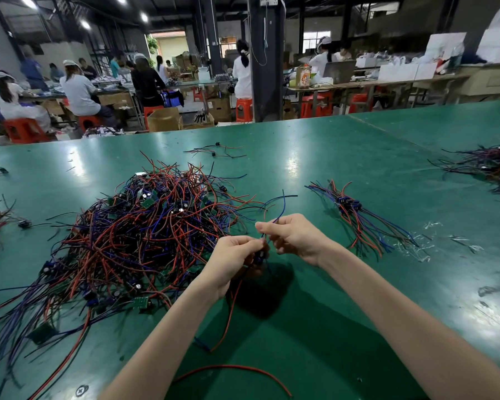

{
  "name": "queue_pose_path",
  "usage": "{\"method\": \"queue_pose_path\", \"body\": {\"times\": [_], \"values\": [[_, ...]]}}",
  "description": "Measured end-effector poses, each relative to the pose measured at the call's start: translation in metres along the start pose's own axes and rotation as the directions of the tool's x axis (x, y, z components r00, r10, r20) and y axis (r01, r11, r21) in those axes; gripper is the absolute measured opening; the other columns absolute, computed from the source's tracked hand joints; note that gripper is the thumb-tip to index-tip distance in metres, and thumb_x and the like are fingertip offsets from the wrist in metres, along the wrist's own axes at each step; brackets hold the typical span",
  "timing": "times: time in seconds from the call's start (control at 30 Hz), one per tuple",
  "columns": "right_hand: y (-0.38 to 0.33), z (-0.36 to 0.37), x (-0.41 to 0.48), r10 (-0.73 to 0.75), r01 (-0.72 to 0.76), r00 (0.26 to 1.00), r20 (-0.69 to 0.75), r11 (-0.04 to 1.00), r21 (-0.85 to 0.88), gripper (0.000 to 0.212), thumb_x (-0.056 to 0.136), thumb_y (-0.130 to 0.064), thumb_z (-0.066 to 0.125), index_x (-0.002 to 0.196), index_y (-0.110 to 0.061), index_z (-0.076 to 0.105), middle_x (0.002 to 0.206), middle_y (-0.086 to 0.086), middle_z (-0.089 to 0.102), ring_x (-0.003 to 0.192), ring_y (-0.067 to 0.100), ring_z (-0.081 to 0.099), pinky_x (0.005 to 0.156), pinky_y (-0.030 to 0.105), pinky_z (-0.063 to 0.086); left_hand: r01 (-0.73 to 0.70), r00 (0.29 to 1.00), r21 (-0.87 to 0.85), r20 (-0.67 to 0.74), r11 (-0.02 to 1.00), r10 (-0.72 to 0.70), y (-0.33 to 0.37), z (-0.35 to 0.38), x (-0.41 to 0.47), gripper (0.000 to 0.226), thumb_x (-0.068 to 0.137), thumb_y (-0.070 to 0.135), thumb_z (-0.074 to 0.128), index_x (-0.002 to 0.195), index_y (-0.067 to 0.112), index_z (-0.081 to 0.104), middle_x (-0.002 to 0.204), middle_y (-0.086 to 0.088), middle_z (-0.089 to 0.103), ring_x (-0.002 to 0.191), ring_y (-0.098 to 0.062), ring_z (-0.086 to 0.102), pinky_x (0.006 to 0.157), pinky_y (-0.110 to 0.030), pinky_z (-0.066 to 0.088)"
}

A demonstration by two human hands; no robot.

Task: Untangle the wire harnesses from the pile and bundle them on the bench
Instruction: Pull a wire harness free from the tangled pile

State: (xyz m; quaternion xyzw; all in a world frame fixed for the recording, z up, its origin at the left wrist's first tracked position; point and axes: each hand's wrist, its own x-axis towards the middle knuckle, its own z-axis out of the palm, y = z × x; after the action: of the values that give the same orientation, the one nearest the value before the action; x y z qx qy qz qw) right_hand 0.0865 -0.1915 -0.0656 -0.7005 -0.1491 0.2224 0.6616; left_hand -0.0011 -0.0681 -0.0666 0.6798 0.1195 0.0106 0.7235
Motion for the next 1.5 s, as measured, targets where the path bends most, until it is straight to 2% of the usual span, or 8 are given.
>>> {"method": "queue_pose_path", "body": {"times": [0.2, 0.3, 0.57, 0.73, 0.83, 1.07, 1.2, 1.5], "values": [[-0.004, 0.003, -0.004, 0.027, -0.024, 1.0, 0.014, 0.982, -0.189, 0.018, 0.089, -0.009, 0.055, 0.072, -0.001, 0.06, 0.053, 0.003, 0.032, 0.037, 0.009, 0.025, 0.036, 0.017, 0.021, -0.045, 0.999, 0.034, 0.013, 0.998, 0.044, -0.002, 0.003, -0.002, 0.012, 0.087, 0.007, 0.066, 0.081, 0.012, 0.075, 0.066, -0.003, 0.07, 0.051, -0.005, 0.058, 0.045, -0.018, 0.047], [-0.008, 0.006, -0.005, 0.056, -0.05, 0.998, 0.021, 0.974, -0.219, 0.015, 0.09, -0.007, 0.048, 0.087, 0.001, 0.061, 0.057, 0.006, 0.037, 0.043, 0.011, 0.029, 0.037, 0.017, 0.022, -0.058, 0.998, 0.037, 0.005, 0.998, 0.058, -0.003, 0.003, -0.002, 0.01, 0.086, 0.007, 0.067, 0.083, 0.011, 0.076, 0.066, -0.003, 0.069, 0.053, -0.005, 0.058, 0.047, -0.018, 0.048], [-0.008, 0.0, -0.004, 0.055, -0.055, 0.998, 0.02, 0.998, -0.037, 0.026, 0.098, -0.008, 0.047, 0.109, 0.012, 0.059, 0.064, 0.008, 0.05, 0.046, 0.007, 0.043, 0.042, 0.014, 0.041, -0.116, 0.991, 0.079, -0.053, 0.99, 0.121, -0.004, 0.003, 0.003, 0.022, 0.088, 0.003, 0.063, 0.071, 0.013, 0.073, 0.057, 0.005, 0.066, 0.048, 0.0, 0.054, 0.048, -0.012, 0.044], [-0.004, -0.004, 0.002, -0.005, 0.029, 0.989, -0.147, 0.987, 0.156, 0.005, 0.089, 0.003, 0.058, 0.092, 0.005, 0.062, 0.052, 0.0, 0.064, 0.038, 0.002, 0.051, 0.044, 0.016, 0.049, -0.087, 0.994, 0.055, -0.06, 0.995, 0.09, -0.004, 0.003, 0.006, 0.019, 0.088, 0.005, 0.062, 0.074, 0.01, 0.073, 0.06, 0.003, 0.068, 0.051, -0.001, 0.057, 0.051, -0.014, 0.046], [-0.002, -0.008, 0.004, 0.008, 0.039, 0.977, -0.212, 0.975, 0.22, 0.012, 0.089, 0.007, 0.056, 0.079, -0.001, 0.059, 0.048, 0.0, 0.064, 0.038, 0.004, 0.054, 0.045, 0.018, 0.051, -0.048, 0.998, 0.017, -0.04, 0.999, 0.048, -0.003, 0.004, 0.008, 0.017, 0.089, 0.003, 0.061, 0.077, 0.005, 0.073, 0.06, 0.0, 0.065, 0.051, -0.005, 0.057, 0.052, -0.021, 0.052], [-0.001, -0.007, 0.006, -0.01, 0.078, 0.969, -0.246, 0.961, 0.266, 0.02, 0.093, 0.009, 0.047, 0.111, 0.003, 0.049, 0.069, 0.013, 0.062, 0.039, 0.004, 0.054, 0.045, 0.018, 0.051, 0.003, 1.0, -0.021, -0.029, 1.0, -0.004, -0.003, 0.006, 0.012, 0.017, 0.09, 0.002, 0.059, 0.079, 0.001, 0.071, 0.061, -0.003, 0.061, 0.048, -0.008, 0.055, 0.046, -0.024, 0.052], [0.0, -0.009, 0.009, 0.029, 0.077, 0.974, -0.224, 0.89, 0.449, 0.023, 0.093, 0.01, 0.046, 0.113, 0.0, 0.045, 0.066, 0.013, 0.065, 0.04, 0.005, 0.054, 0.045, 0.018, 0.05, 0.002, 1.0, -0.043, -0.014, 0.999, -0.003, -0.004, 0.005, 0.015, 0.018, 0.091, 0.002, 0.058, 0.079, 0.0, 0.071, 0.059, -0.002, 0.061, 0.046, -0.008, 0.054, 0.048, -0.026, 0.054], [0.004, -0.012, 0.021, 0.031, 0.09, 0.959, -0.28, 0.908, 0.41, 0.021, 0.094, 0.011, 0.041, 0.109, -0.002, 0.043, 0.076, 0.012, 0.064, 0.043, 0.005, 0.049, 0.043, 0.017, 0.043, 0.004, 1.0, -0.066, -0.009, 0.998, -0.005, -0.006, 0.001, 0.017, 0.02, 0.091, 0.001, 0.057, 0.078, -0.002, 0.071, 0.059, -0.004, 0.061, 0.047, -0.009, 0.054, 0.049, -0.027, 0.054]]}}
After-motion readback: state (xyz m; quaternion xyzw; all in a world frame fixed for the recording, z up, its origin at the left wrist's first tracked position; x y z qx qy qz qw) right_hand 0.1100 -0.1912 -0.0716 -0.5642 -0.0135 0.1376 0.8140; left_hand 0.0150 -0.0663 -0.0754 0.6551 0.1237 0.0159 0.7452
